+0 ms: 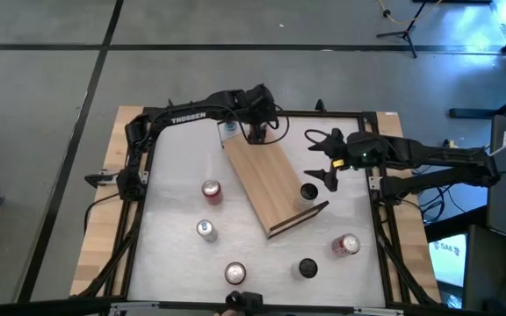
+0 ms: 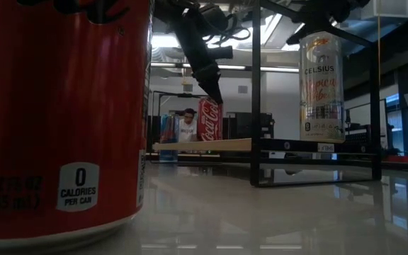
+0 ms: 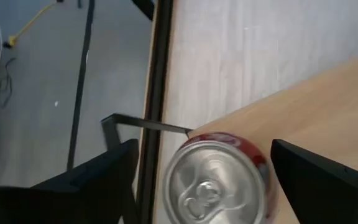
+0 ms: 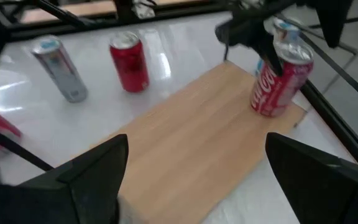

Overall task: Place canned beverage on shelf
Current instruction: Put the top red white soda can on the shelf, then put the red white soda can on the shelf aligned with the other red white soda can

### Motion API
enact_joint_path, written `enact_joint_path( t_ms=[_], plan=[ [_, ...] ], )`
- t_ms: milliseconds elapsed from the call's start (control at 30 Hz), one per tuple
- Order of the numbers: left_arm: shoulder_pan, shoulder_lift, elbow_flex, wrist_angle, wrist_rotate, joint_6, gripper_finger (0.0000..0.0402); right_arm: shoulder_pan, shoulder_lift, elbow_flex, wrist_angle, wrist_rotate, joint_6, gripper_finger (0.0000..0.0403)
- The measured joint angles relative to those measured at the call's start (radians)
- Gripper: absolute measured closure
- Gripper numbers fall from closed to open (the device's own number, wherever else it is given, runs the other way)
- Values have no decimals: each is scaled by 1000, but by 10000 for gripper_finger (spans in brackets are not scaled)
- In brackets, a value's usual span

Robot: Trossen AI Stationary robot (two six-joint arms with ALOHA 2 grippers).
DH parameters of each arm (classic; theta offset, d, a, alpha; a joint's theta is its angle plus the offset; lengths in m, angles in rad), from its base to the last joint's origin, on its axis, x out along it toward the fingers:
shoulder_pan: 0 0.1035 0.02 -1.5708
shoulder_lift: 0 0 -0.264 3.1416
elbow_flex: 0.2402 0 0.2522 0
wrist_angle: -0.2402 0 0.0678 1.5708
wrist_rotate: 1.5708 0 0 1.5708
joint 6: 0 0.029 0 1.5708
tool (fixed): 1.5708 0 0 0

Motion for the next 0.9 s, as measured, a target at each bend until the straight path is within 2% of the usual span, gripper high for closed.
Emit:
enact_joint_path(
  t_ms=[533,733,900],
  plan=[
    [-82,-13,0,-3,7,-3,49,0,0,26,-3,-6,0,29],
    [-104,-103,0,-26,24,-53,49,1,-2,30,-10,-6,24,29],
    [-109,-195,0,-67,57,-110,49,1,-3,92,-90,-35,79,29]
  ],
)
